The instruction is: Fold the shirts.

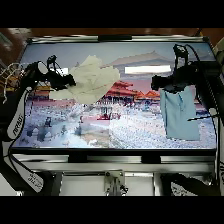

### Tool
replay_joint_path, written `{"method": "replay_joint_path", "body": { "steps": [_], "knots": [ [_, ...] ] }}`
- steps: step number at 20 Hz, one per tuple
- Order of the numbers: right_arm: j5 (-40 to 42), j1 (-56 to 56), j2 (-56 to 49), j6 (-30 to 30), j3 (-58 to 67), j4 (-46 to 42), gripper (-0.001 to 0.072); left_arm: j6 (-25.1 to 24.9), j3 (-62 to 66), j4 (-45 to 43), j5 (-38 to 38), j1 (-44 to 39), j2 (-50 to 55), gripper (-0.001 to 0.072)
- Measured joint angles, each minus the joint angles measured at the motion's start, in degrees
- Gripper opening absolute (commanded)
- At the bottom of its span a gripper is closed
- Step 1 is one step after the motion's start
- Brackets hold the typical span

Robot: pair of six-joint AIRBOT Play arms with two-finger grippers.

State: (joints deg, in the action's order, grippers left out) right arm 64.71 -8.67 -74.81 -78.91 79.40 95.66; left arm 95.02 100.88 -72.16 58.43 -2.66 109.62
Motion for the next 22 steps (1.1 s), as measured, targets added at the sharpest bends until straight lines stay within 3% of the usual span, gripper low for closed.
{"method": "replay_joint_path", "body": {
  "steps": [1, 3, 4, 7, 13, 15, 20, 21, 22],
  "knots": [
    [-0.15, 0.00, 0.00, -0.02, -0.02, 0.00, 0.0613, 0.17, 0.59, 0.90, -0.07, -0.04, 1.38, 0.0568],
    [-0.22, 0.00, 0.00, -0.02, -0.09, 0.00, 0.0614, 0.35, 1.33, 2.25, -0.68, -0.13, 3.30, 0.0082],
    [-0.26, 0.02, 0.00, -0.02, -0.11, 0.00, 0.0613, 0.37, 1.57, 3.15, -0.68, -0.11, 3.89, 0.0031],
    [-1.33, 0.02, 0.09, -0.13, -0.11, -0.04, 0.0613, -2.69, 4.04, 8.33, -0.02, 0.00, 4.00, 0.0029],
    [-5.95, 0.00, 5.03, -2.19, 7.34, -3.19, 0.0613, -18.47, 12.74, 18.36, 2.97, -5.90, -11.43, 0.0029],
    [-6.27, 0.00, 8.24, -1.05, 12.33, -6.03, 0.0613, -19.74, 13.38, 19.30, 3.98, -10.27, -17.33, 0.0029],
    [-1.92, 0.00, 16.81, 3.43, 21.03, -9.92, 0.0613, -16.28, 7.41, 18.91, 5.25, -28.15, -20.31, 0.0030],
    [0.46, 0.00, 17.88, 3.85, 21.64, -10.19, 0.0613, -15.67, 5.75, 18.78, 3.56, -32.04, -19.23, 0.0057],
    [3.39, 0.00, 18.69, 4.26, 22.12, -10.49, 0.0613, -15.13, 4.61, 18.62, 2.08, -35.58, -17.84, 0.0380]
  ]
}}
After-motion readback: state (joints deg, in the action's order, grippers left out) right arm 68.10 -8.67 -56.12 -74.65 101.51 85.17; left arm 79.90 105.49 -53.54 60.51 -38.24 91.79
